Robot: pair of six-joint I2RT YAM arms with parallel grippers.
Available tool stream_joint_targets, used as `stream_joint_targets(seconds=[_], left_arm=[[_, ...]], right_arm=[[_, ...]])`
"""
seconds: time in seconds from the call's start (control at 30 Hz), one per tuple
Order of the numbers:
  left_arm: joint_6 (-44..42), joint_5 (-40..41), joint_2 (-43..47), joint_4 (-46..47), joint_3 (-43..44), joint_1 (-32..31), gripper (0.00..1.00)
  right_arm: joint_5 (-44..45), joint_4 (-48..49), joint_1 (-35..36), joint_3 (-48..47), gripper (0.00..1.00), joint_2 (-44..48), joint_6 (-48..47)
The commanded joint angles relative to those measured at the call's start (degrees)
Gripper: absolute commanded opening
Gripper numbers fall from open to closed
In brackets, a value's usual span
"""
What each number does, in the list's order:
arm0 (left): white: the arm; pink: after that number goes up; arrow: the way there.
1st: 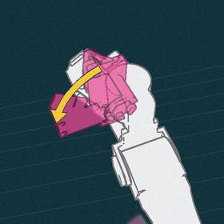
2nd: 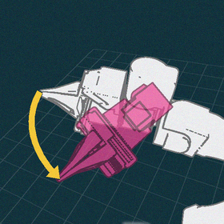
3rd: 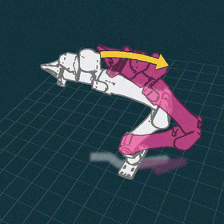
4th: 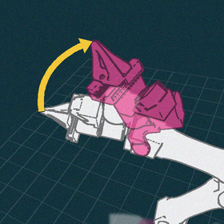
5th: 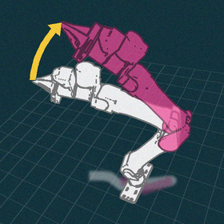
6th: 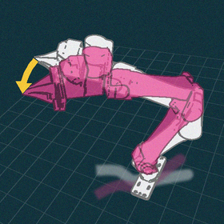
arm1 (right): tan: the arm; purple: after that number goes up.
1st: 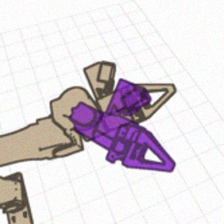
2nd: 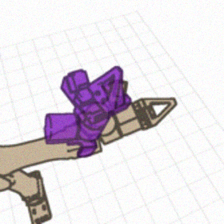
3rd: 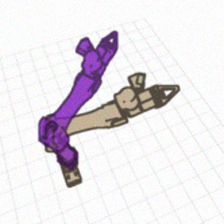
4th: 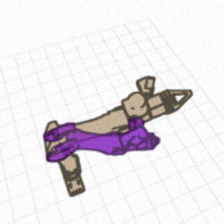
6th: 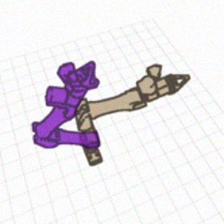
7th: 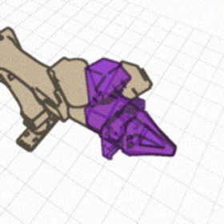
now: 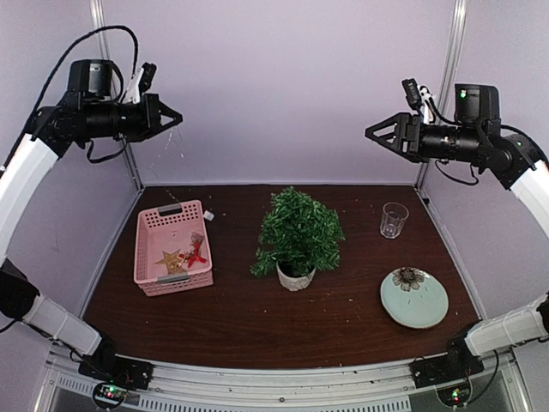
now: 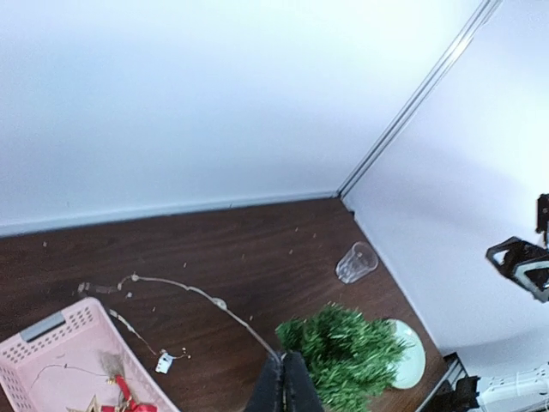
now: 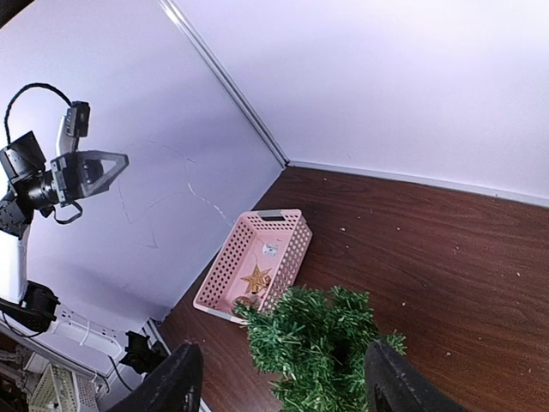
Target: Decorate the small christmas tree
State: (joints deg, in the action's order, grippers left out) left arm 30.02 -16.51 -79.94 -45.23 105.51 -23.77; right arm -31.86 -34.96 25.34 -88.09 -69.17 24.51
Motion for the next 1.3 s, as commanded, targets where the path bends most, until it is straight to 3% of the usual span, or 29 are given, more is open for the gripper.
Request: stream_joint_targets(seconds=[0.0, 0.13, 0.4, 0.7, 0.87, 1.07, 1.13, 1.27], left_arm=[[6.5, 8.9, 0.1, 5.4, 7.6, -2.4, 0.0], [9.7, 9.6, 0.0, 9.4, 10.0, -4.2, 0.0], [13.1, -2.1, -0.5, 17.9, 9.6, -5.4, 0.0], [17.2, 10.0, 2.3, 24.1, 3.3, -11.8, 0.0], [17.5, 15.4, 1.6, 25.7, 2.2, -16.5, 0.0], [17.9, 20.9, 1.3, 28.9, -0.7, -20.5, 0.0], [18.4, 22.0, 0.9, 29.6, -1.2, -21.4, 0.0], [19.6, 23.9, 0.7, 31.5, -2.5, -22.3, 0.0]], right_arm=[[-1.8, 0.7, 2.5, -5.1, 0.67, -2.8, -0.9], [-1.8, 1.2, 5.4, -9.4, 0.66, -5.3, -1.9], [-0.2, 1.7, 11.7, -15.6, 0.66, -10.4, -4.7], [1.9, 2.0, 22.8, -21.2, 0.67, -17.4, -8.1], [3.3, 3.7, 27.2, -26.8, 0.8, -23.1, -8.2], [4.9, 9.4, 30.4, -31.1, 0.88, -28.7, -6.3], [4.7, 12.1, 30.7, -31.4, 0.98, -30.3, -4.4], [4.6, 14.6, 31.2, -33.0, 0.99, -33.4, -3.2]])
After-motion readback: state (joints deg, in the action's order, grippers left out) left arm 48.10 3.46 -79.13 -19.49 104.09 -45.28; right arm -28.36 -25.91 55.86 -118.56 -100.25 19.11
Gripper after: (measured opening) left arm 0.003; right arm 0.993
